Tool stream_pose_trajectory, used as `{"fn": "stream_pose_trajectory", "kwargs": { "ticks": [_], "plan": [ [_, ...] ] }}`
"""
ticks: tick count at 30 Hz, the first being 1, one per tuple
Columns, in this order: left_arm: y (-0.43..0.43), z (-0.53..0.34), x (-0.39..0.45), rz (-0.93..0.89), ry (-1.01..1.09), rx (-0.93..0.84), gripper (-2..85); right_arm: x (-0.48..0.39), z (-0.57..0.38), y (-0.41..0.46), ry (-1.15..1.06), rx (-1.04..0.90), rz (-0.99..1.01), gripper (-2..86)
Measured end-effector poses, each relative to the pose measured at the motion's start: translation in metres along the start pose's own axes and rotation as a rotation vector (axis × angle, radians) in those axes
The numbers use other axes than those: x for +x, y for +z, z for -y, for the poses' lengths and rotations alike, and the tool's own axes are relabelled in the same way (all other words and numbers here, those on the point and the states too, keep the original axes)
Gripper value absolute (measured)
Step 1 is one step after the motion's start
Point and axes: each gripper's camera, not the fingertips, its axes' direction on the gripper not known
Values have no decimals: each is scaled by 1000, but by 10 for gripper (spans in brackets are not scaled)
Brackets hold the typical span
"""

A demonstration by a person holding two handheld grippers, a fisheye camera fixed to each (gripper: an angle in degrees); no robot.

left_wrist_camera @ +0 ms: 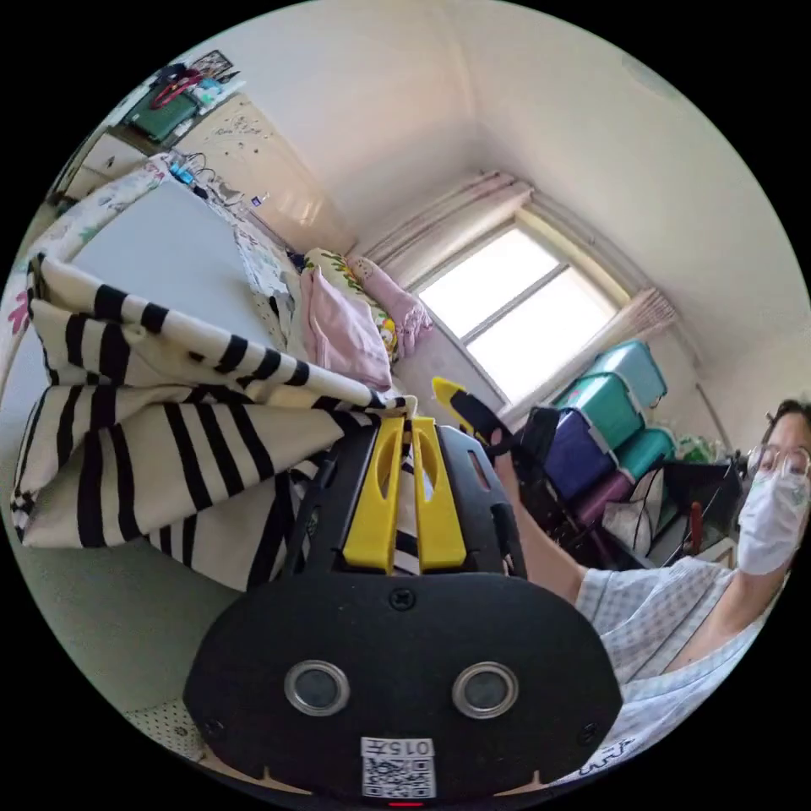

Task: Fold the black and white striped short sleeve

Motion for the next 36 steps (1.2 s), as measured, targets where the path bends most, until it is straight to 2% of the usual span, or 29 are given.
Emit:
{"fn": "stream_pose_trajectory", "kwargs": {
  "ticks": [2,4,6,11,13,14,15,18,22,24,25,26,27,29,31,34,36],
  "plan": [
    [8,-5,11,49,76,-46,-3,-24,27,39,-67,-97,79,70],
    [13,-13,9,27,67,-56,-3,-42,51,81,-122,-188,102,96],
    [14,-13,3,-59,24,-61,-2,-54,79,138,-152,-278,31,115],
    [16,-7,17,-66,49,-90,4,-32,123,259,-102,-517,-27,134],
    [18,-5,23,-73,59,-111,11,-21,127,300,-60,-610,62,127],
    [20,-5,25,-81,51,-121,15,-21,128,319,-76,-650,134,104],
    [19,-3,28,-83,43,-125,19,-20,126,332,-106,-669,110,67],
    [-2,7,60,27,183,-154,30,5,114,341,-86,-641,-45,34],
    [-67,7,80,251,259,-27,77,51,94,315,-34,-542,33,29],
    [-101,-4,60,529,150,37,88,82,82,292,31,-483,57,26],
    [-106,-6,51,562,107,43,91,88,80,287,41,-470,67,26],
    [-112,-9,29,547,4,23,106,99,75,278,57,-445,84,24],
    [-110,-11,7,454,-102,-14,129,108,72,271,69,-427,97,22],
    [-97,-11,-11,306,-185,-27,156,117,69,261,75,-408,107,19],
    [-78,-4,-15,288,-209,-16,159,121,68,254,68,-402,108,16],
    [-39,15,-21,207,-236,-91,94,122,74,236,45,-401,95,12],
    [-18,26,-2,229,-167,-171,19,120,83,198,23,-373,66,9]
  ]
}}
